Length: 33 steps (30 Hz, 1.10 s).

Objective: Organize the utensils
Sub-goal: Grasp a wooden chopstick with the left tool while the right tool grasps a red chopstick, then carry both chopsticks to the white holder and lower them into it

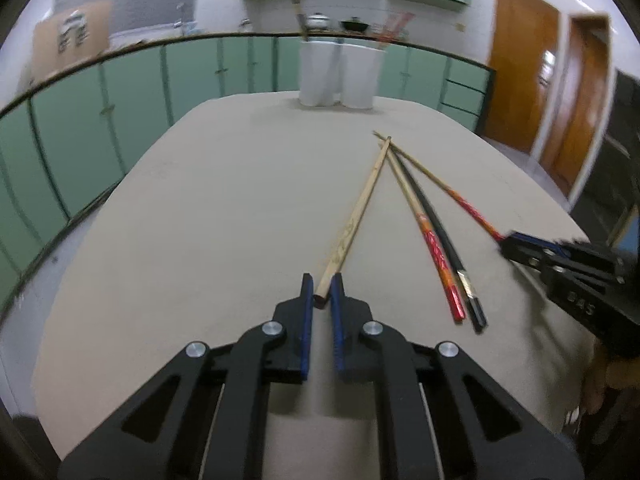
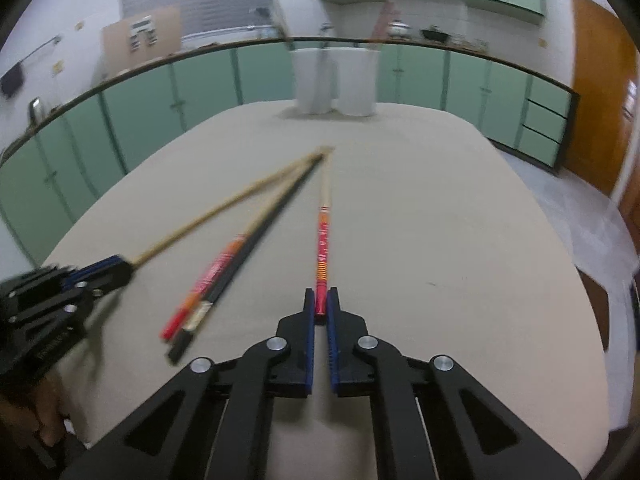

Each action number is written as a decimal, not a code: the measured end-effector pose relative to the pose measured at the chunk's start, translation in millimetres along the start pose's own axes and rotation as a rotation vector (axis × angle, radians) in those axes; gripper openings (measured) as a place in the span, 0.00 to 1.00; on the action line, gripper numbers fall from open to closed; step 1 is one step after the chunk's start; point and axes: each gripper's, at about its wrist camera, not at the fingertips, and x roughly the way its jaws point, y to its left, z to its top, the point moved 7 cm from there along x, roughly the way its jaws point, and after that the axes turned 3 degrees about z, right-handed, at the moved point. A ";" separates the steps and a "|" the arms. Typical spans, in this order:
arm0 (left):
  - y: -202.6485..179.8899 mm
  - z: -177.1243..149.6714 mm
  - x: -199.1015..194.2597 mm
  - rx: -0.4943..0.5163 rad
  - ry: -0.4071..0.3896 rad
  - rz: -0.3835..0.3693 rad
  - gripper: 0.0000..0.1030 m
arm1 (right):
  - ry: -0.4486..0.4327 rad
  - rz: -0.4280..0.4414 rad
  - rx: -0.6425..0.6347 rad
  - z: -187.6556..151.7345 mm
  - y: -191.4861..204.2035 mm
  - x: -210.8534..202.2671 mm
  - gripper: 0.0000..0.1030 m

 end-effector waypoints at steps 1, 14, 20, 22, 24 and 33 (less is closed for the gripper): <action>3.5 -0.3 -0.5 -0.017 -0.002 0.018 0.08 | -0.003 -0.024 0.022 -0.4 -7.8 -1.8 0.05; 6.6 -3.4 -7.2 0.000 -0.001 0.078 0.39 | -0.013 0.007 0.041 -9.5 -17.8 -11.6 0.13; 2.4 1.5 -11.3 0.009 -0.001 0.037 0.06 | 0.012 0.019 0.022 -6.2 -14.8 -11.3 0.06; 2.2 6.3 -16.5 0.001 -0.006 0.027 0.06 | 0.009 0.029 0.032 -2.2 -15.9 -19.1 0.06; 3.0 13.2 -23.7 -0.018 -0.004 0.017 0.06 | -0.001 0.035 0.041 4.1 -18.1 -29.9 0.06; 4.1 57.6 -68.6 -0.045 -0.065 0.012 0.06 | -0.099 0.072 0.021 66.9 -19.9 -100.0 0.06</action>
